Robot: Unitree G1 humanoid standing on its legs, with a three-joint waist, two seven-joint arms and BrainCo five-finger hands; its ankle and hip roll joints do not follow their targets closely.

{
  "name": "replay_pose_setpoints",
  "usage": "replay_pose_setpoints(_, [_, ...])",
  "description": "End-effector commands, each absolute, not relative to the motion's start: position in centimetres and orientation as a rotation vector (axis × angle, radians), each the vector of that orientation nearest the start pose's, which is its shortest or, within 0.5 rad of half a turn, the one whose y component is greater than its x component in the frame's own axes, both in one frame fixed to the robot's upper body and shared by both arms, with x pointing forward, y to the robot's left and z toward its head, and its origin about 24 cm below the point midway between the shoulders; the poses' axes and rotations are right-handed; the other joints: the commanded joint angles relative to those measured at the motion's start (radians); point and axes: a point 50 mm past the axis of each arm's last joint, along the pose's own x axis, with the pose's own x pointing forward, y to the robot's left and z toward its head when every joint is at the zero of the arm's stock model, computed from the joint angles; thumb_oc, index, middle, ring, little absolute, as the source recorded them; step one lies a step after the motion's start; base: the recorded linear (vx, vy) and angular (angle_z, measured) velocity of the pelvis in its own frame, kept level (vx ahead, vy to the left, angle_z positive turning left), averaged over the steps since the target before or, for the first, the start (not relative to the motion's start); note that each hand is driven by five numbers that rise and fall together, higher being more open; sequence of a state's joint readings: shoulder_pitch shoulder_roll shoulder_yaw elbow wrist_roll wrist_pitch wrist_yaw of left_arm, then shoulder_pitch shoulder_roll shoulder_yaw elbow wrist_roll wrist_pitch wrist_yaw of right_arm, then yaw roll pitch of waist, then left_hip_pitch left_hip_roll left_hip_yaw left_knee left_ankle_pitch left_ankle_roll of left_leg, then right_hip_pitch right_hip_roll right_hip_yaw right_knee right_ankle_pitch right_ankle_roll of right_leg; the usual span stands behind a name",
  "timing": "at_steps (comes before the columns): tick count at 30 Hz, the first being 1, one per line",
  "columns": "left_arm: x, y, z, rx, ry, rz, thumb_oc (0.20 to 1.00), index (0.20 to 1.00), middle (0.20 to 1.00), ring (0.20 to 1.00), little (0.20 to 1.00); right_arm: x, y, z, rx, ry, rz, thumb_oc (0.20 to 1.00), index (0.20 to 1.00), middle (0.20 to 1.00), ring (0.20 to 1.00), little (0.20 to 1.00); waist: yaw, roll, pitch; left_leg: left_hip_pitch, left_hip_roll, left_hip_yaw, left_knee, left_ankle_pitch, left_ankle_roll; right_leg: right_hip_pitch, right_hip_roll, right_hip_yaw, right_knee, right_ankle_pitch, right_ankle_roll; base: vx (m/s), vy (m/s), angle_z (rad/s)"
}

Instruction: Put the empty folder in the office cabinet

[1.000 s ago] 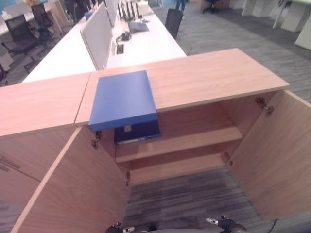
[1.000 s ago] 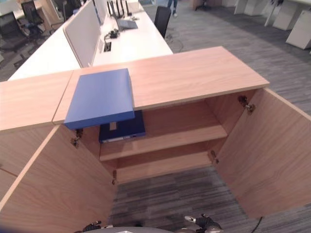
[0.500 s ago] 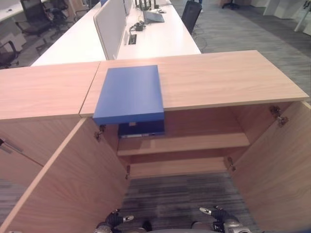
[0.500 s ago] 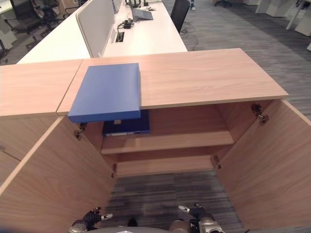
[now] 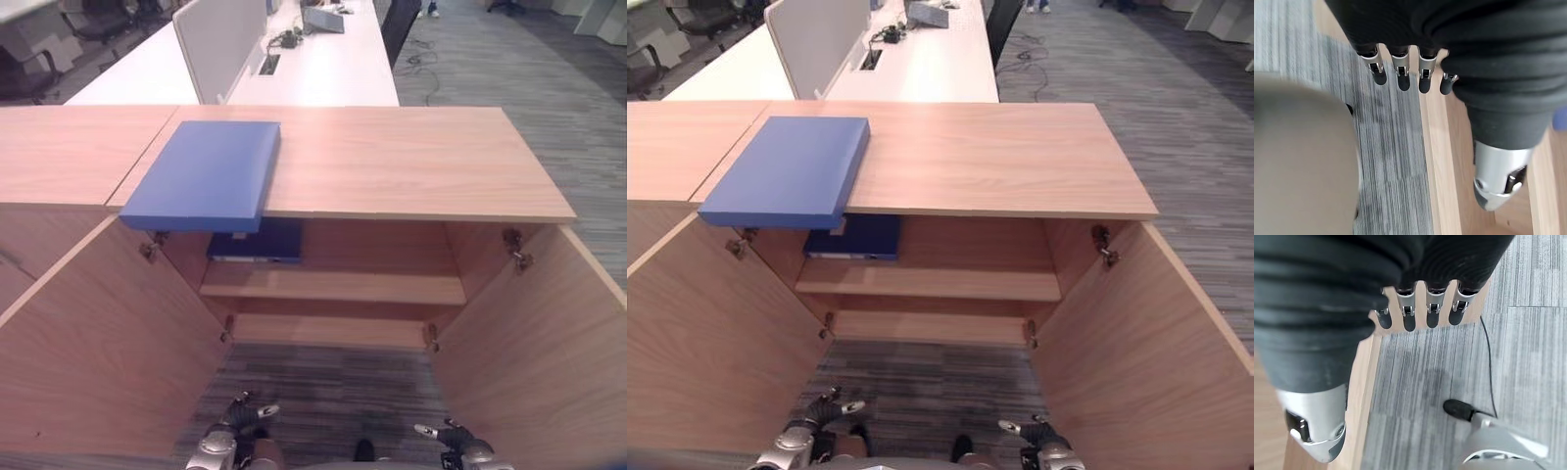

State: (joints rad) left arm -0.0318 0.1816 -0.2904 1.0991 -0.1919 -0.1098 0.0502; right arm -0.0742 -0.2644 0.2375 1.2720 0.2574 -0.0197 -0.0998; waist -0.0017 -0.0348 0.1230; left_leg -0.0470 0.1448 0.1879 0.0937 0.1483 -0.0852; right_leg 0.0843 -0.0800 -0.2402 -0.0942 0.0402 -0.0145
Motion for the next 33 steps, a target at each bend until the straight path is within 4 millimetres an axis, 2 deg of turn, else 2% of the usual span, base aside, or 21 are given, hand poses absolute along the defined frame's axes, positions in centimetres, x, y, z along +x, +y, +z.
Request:
replay_pose_setpoints(1, [13.9, 17.9, -15.2, 0.151, 0.983, -0.048, 1.000, 1.000, 1.000, 1.000, 1.000, 11.7, -24.0, -15.5, -0.133, 1.167, -0.286, 1.000, 1.000, 1.000, 1.000, 1.000, 0.010, 0.021, -0.009, 0.015, -0.035, -0.014, -0.035, -0.119, 0.031, -0.013, -0.040, 0.003, 0.062, -0.047, 0.098, 0.01, -0.001, 0.31])
replay_pose_setpoints(2, [13.9, 17.9, -15.2, 0.151, 0.983, -0.048, 1.000, 1.000, 1.000, 1.000, 1.000, 11.7, -24.0, -15.5, -0.133, 1.167, -0.287, 1.000, 1.000, 1.000, 1.000, 1.000, 0.010, 0.021, -0.006, 0.020, -0.035, -0.014, -0.036, -0.120, 0.031, -0.008, -0.040, 0.003, 0.061, -0.048, 0.098, 0.08, 0.041, 0.51])
replay_pose_setpoints(3, [13.4, 17.9, -15.4, 0.136, 1.002, -0.040, 1.000, 1.000, 1.000, 1.000, 1.000, 11.3, -23.8, -15.6, -0.107, 1.171, -0.300, 1.000, 1.000, 1.000, 1.000, 1.000, 0.012, 0.030, -0.027, 0.050, -0.052, -0.028, -0.116, -0.109, 0.035, 0.001, -0.032, -0.005, 0.035, -0.038, 0.104, 0.12, 0.057, 0.44])
replay_pose_setpoints(4, [13.1, 17.9, -15.5, 0.125, 1.010, -0.032, 1.000, 1.000, 1.000, 1.000, 1.000, 11.0, -23.8, -15.7, -0.107, 1.179, -0.302, 1.000, 1.000, 1.000, 1.000, 1.000, 0.012, 0.035, -0.039, 0.067, -0.058, -0.035, -0.145, -0.103, 0.035, 0.010, -0.027, -0.012, 0.022, -0.036, 0.108, 0.14, 0.079, 0.22])
replay_pose_setpoints(7, [12.6, 18.2, -15.6, 0.118, 1.020, -0.006, 1.000, 1.000, 1.000, 1.000, 1.000, 10.7, -23.8, -15.8, -0.112, 1.196, -0.302, 1.000, 1.000, 1.000, 1.000, 1.000, 0.014, 0.046, -0.054, 0.092, -0.061, -0.044, -0.181, -0.099, 0.030, 0.022, -0.026, -0.020, 0.007, -0.035, 0.112, 0.06, 0.075, 0.06])
replay_pose_setpoints(11, [13.8, 19.5, -14.1, 0.078, 0.890, 0.091, 1.000, 1.000, 1.000, 1.000, 1.000, 10.6, -23.8, -15.8, -0.117, 1.194, -0.310, 1.000, 1.000, 1.000, 1.000, 1.000, 0.033, 0.050, -0.057, 0.103, -0.061, -0.053, -0.181, -0.107, 0.028, 0.032, -0.028, -0.028, 0.007, -0.041, 0.117, 0.02, 0.049, 0.07])
replay_pose_setpoints(12, [15.6, 20.9, -11.0, 0.043, 0.688, 0.150, 1.000, 1.000, 1.000, 1.000, 1.000, 10.7, -23.8, -15.8, -0.118, 1.184, -0.313, 1.000, 1.000, 1.000, 1.000, 1.000, 0.053, 0.048, -0.050, 0.110, -0.060, -0.061, -0.181, -0.111, 0.029, 0.043, -0.029, -0.036, 0.007, -0.044, 0.119, -0.02, 0.010, 0.06])
replay_pose_setpoints(13, [15.3, 22.1, -9.3, 0.045, 0.606, 0.190, 1.000, 1.000, 1.000, 1.000, 1.000, 10.5, -23.9, -15.8, -0.118, 1.186, -0.319, 1.000, 1.000, 1.000, 1.000, 1.000, 0.064, 0.045, -0.050, 0.107, -0.061, -0.067, -0.181, -0.110, 0.030, 0.042, -0.029, -0.040, 0.007, -0.043, 0.121, -0.02, 0.010, 0.05])
replay_pose_setpoints(14, [15.3, 22.1, -9.3, 0.045, 0.606, 0.190, 1.000, 1.000, 1.000, 1.000, 1.000, 10.5, -23.9, -15.8, -0.118, 1.187, -0.318, 1.000, 1.000, 1.000, 1.000, 1.000, 0.063, 0.045, -0.051, 0.106, -0.061, -0.068, -0.181, -0.110, 0.030, 0.041, -0.030, -0.040, 0.007, -0.043, 0.121, -0.03, 0.000, 0.10])
replay_pose_setpoints(15, [13.6, 24.3, -7.1, 0.074, 0.527, 0.271, 1.000, 1.000, 1.000, 1.000, 1.000, 9.7, -24.1, -16.0, -0.121, 1.214, -0.320, 1.000, 1.000, 1.000, 1.000, 1.000, 0.086, 0.041, -0.044, 0.112, -0.060, -0.073, -0.181, -0.117, 0.030, 0.051, -0.031, -0.045, 0.007, -0.045, 0.124, -0.02, -0.005, 0.19])
replay_pose_setpoints(17, [12.6, 26.4, -4.1, 0.095, 0.406, 0.383, 1.000, 1.000, 1.000, 1.000, 1.000, 9.1, -24.0, -16.1, -0.111, 1.237, -0.320, 1.000, 1.000, 1.000, 1.000, 1.000, 0.107, 0.035, -0.040, 0.111, -0.059, -0.080, -0.181, -0.119, 0.030, 0.054, -0.030, -0.050, 0.007, -0.046, 0.126, -0.03, -0.016, 0.19])
replay_pose_setpoints(19, [12.5, 28.0, -1.0, 0.146, 0.275, 0.468, 1.000, 1.000, 1.000, 1.000, 1.000, 8.5, -23.5, -16.4, -0.100, 1.254, -0.311, 1.000, 1.000, 1.000, 1.000, 1.000, 0.124, 0.027, -0.039, 0.106, -0.060, -0.088, -0.181, -0.116, 0.028, 0.051, -0.030, -0.055, 0.007, -0.047, 0.125, -0.01, -0.032, 0.10])
replay_pose_setpoints(21, [13.4, 28.8, 2.2, 0.206, 0.119, 0.516, 1.000, 1.000, 1.000, 1.000, 1.000, 8.2, -23.1, -16.5, -0.108, 1.265, -0.288, 1.000, 1.000, 1.000, 1.000, 1.000, 0.139, 0.020, -0.036, 0.109, -0.059, -0.096, -0.181, -0.121, 0.025, 0.060, -0.029, -0.062, 0.007, -0.053, 0.124, 0.01, -0.044, 0.21])
replay_pose_setpoints(24, [15.6, 28.5, 7.1, 0.266, -0.145, 0.527, 1.000, 1.000, 1.000, 1.000, 1.000, 8.2, -22.4, -16.7, -0.131, 1.264, -0.241, 1.000, 1.000, 1.000, 1.000, 1.000, 0.152, 0.007, -0.031, 0.108, -0.060, -0.107, -0.181, -0.115, 0.019, 0.064, -0.029, -0.073, 0.007, -0.052, 0.122, 0.00, -0.046, 0.22])
replay_pose_setpoints(25, [17.2, 27.7, 10.5, 0.316, -0.332, 0.501, 1.000, 1.000, 1.000, 1.000, 1.000, 8.6, -21.7, -16.7, -0.151, 1.255, -0.202, 1.000, 1.000, 1.000, 1.000, 1.000, 0.156, 0.003, -0.030, 0.114, -0.058, -0.114, -0.181, -0.120, 0.014, 0.073, -0.028, -0.079, 0.007, -0.059, 0.123, 0.00, -0.046, 0.08])
replay_pose_setpoints(26, [17.7, 27.3, 12.4, 0.345, -0.427, 0.488, 1.000, 1.000, 1.000, 1.000, 1.000, 8.8, -21.4, -16.8, -0.156, 1.251, -0.187, 1.000, 1.000, 1.000, 1.000, 1.000, 0.157, 0.001, -0.029, 0.112, -0.059, -0.116, -0.181, -0.114, 0.014, 0.072, -0.028, -0.082, 0.007, -0.055, 0.123, 0.03, -0.055, 0.08])
replay_pose_setpoints(27, [18.7, 26.1, 15.5, 0.379, -0.598, 0.446, 1.000, 1.000, 1.000, 1.000, 1.000, 8.9, -20.9, -16.8, -0.179, 1.250, -0.160, 1.000, 1.000, 1.000, 1.000, 1.000, 0.156, 0.001, -0.030, 0.117, -0.058, -0.120, -0.181, -0.119, 0.009, 0.080, -0.026, -0.085, 0.007, -0.061, 0.123, 0.01, -0.028, 0.12])
replay_pose_setpoints(30, [18.8, 24.6, 18.8, 0.435, -0.797, 0.422, 1.000, 1.000, 1.000, 1.000, 1.000, 9.1, -20.6, -16.8, -0.193, 1.246, -0.144, 1.000, 1.000, 1.000, 1.000, 1.000, 0.152, 0.000, -0.034, 0.115, -0.059, -0.121, -0.181, -0.115, 0.007, 0.078, -0.027, -0.089, 0.007, -0.057, 0.124, 0.01, -0.013, 0.05])
replay_pose_setpoints(33, [19.2, 23.1, 20.4, 0.485, -0.896, 0.347, 1.000, 1.000, 1.000, 1.000, 1.000, 9.3, -20.4, -16.8, -0.203, 1.242, -0.132, 1.000, 1.000, 1.000, 1.000, 1.000, 0.142, 0.005, -0.040, 0.117, -0.059, -0.118, -0.181, -0.118, 0.004, 0.078, -0.027, -0.090, 0.007, -0.056, 0.127, 0.00, 0.000, 0.00])
